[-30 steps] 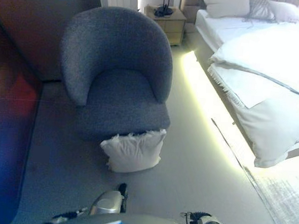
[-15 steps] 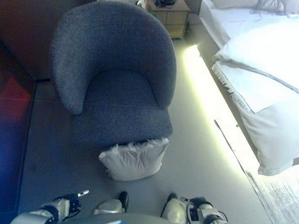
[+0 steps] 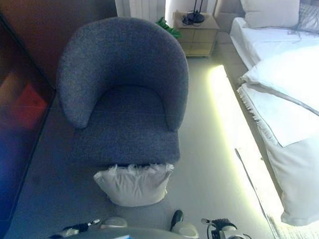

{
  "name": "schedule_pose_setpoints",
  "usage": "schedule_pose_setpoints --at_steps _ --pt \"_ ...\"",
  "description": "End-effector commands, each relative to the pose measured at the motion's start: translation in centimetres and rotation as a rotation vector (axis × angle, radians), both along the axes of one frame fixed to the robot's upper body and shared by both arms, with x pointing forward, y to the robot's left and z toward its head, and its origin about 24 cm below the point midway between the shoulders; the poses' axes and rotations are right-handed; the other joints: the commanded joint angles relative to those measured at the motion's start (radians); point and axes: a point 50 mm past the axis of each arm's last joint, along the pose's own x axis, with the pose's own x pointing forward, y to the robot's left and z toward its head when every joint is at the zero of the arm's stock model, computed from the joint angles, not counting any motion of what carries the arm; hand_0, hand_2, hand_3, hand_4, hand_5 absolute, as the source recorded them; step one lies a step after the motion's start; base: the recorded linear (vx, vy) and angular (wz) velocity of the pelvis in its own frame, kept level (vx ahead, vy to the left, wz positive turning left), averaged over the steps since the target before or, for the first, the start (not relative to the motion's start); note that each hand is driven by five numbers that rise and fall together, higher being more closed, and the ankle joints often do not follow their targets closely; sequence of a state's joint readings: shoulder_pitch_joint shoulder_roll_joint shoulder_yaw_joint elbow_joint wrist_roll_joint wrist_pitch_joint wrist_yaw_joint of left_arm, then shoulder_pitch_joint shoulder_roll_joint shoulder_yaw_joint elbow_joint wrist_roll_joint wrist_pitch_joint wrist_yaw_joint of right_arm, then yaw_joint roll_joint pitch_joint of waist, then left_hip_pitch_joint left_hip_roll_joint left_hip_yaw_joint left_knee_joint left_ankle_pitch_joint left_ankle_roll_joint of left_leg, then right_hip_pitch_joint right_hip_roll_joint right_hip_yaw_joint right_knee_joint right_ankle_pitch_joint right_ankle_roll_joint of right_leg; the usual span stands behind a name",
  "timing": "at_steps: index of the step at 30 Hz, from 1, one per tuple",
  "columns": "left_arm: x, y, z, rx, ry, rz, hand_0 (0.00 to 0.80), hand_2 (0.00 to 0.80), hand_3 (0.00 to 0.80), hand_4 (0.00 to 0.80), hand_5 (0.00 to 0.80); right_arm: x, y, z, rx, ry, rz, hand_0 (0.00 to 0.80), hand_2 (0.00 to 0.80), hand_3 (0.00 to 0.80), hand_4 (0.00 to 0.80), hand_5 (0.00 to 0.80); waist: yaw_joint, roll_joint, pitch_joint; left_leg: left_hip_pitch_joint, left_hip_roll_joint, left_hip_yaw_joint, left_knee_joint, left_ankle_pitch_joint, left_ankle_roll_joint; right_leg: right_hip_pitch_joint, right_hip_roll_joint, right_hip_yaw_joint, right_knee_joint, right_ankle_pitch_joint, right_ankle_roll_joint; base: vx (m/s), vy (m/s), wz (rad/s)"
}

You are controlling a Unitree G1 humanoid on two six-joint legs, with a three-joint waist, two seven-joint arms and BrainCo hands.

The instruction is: Pick up the cushion and take it to the sofa

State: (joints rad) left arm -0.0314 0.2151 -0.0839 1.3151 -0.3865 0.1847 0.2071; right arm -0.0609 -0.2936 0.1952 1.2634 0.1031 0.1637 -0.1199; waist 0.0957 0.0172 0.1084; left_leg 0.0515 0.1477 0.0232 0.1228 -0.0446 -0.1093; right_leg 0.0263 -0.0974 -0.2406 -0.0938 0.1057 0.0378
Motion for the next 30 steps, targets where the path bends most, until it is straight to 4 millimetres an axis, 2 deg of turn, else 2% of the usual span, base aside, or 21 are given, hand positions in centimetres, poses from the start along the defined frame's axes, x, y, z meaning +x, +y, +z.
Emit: schedule_pose_setpoints --at_steps 1,4,6,9,11,15,21,25,30 --pt "1.6 0.5 0.4 0.054 -0.043 0.06 0.0 0.0 0.0 0.0 0.0 1.2 -0.7 0.5 -0.062 -0.056 -0.075 0.0 0.0 0.0 0.0 0.0 -0.001 -0.027 0.034 -0.106 -0.032 0.043 0.011 0.03 0.017 0.023 -0.078 -0.035 0.086 -0.134 0.035 0.019 0.06 0.6" --pt "1.8 0.7 0.5 0.087 -0.072 0.087 0.0 0.0 0.0 0.0 0.0 2.7 -1.2 1.1 -0.088 -0.134 -0.086 0.0 0.0 0.0 0.0 0.0 0.003 -0.012 0.04 -0.114 -0.029 0.06 -0.008 0.026 0.016 0.019 -0.091 -0.055 0.091 -0.144 0.036 0.052 0.099 0.55" --pt "2.8 1.2 0.9 0.108 -0.131 0.078 0.0 0.0 0.0 0.0 0.0 4.8 -1.3 1.9 -0.109 -0.202 -0.067 0.0 0.0 0.0 0.0 0.0 0.007 -0.002 0.063 -0.154 -0.031 0.058 0.002 0.026 0.016 -0.02 -0.096 -0.053 0.115 -0.152 0.033 -0.036 0.086 0.23" --pt "5.8 1.5 1.8 0.128 -0.251 0.081 0.0 0.0 0.0 0.0 0.0 8.0 -1.3 3.2 -0.137 -0.309 -0.05 0.0 0.0 0.0 0.0 0.0 0.009 0.006 0.12 -0.229 -0.039 0.048 0.031 0.023 0.015 -0.09 -0.101 -0.047 0.142 -0.152 0.031 -0.208 0.083 0.07" --pt "8.8 1.8 3.0 0.15 -0.371 0.073 0.0 0.0 0.0 0.0 0.0 10.9 -0.8 4.6 -0.166 -0.405 -0.043 0.0 0.0 0.0 0.0 0.0 0.005 0.012 0.176 -0.293 -0.047 0.048 0.043 0.027 0.018 -0.163 -0.104 -0.045 0.163 -0.142 0.031 -0.227 0.078 0.09" --pt "13.4 2.0 5.3 0.192 -0.525 0.08 0.0 0.0 0.0 0.0 0.0 14.5 -0.3 6.8 -0.207 -0.538 -0.043 0.0 0.0 0.0 0.0 0.0 -0.006 0.011 0.264 -0.4 -0.068 0.045 0.073 0.038 0.034 -0.299 -0.111 -0.032 0.228 -0.125 0.035 -0.137 0.074 0.05" --pt "18.2 1.2 8.5 0.225 -0.731 0.021 0.0 0.0 0.0 0.0 0.0 17.9 -0.2 9.7 -0.226 -0.694 -0.063 0.0 0.0 0.0 0.0 0.0 -0.022 -0.009 0.362 -0.563 -0.095 0.042 0.191 0.014 0.064 -0.487 -0.132 0.009 0.361 -0.129 0.039 -0.107 0.051 0.02" --pt "20.3 0.1 10.1 0.207 -0.844 -0.007 0.0 0.0 0.0 0.0 0.0 19.6 -0.3 11.5 -0.243 -0.764 -0.064 0.0 0.0 0.0 0.0 0.0 -0.031 -0.008 0.394 -0.634 -0.105 0.037 0.25 -0.005 0.076 -0.566 -0.14 0.038 0.419 -0.137 0.042 -0.048 0.089 0.02" --pt "23.7 -1.9 13.4 0.207 -1.037 -0.102 0.0 0.0 0.0 0.0 0.0 21.6 -0.6 14.0 -0.271 -0.87 -0.049 0.0 0.0 0.0 0.0 0.0 -0.046 0.002 0.412 -0.747 -0.099 0.044 0.315 -0.013 0.085 -0.692 -0.143 0.064 0.499 -0.148 0.038 -0.025 0.073 -0.04"
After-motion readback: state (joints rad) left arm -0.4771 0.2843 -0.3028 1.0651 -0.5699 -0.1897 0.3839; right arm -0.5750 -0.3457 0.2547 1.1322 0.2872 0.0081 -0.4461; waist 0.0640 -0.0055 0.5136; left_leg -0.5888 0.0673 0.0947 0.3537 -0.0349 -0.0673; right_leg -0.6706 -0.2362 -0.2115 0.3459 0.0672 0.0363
